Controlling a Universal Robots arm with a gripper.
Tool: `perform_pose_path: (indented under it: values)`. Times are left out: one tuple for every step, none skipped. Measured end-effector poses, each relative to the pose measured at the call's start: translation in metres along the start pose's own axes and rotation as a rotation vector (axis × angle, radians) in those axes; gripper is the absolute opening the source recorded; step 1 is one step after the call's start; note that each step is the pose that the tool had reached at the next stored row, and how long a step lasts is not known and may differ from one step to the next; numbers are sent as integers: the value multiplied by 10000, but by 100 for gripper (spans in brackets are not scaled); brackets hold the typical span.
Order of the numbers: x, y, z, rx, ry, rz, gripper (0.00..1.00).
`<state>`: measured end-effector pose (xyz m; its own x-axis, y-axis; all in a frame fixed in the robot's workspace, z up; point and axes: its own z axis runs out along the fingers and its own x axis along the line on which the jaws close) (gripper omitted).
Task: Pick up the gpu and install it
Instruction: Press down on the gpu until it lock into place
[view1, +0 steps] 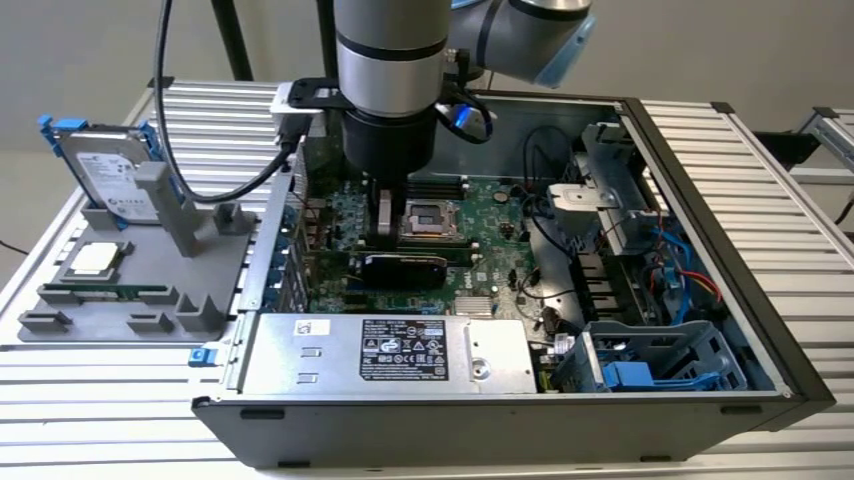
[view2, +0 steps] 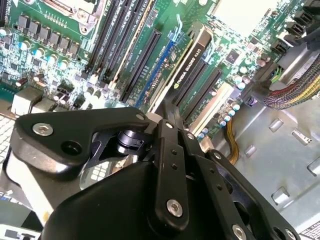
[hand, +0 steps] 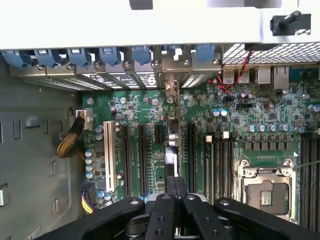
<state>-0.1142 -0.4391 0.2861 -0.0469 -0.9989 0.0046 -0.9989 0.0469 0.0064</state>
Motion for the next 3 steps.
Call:
perform_pose_path:
  values:
    - [0, 0, -6, -1, 1, 0, 0]
    - [0, 0, -6, -1, 1, 0, 0]
    - [0, 0, -7, -1, 1, 0, 0]
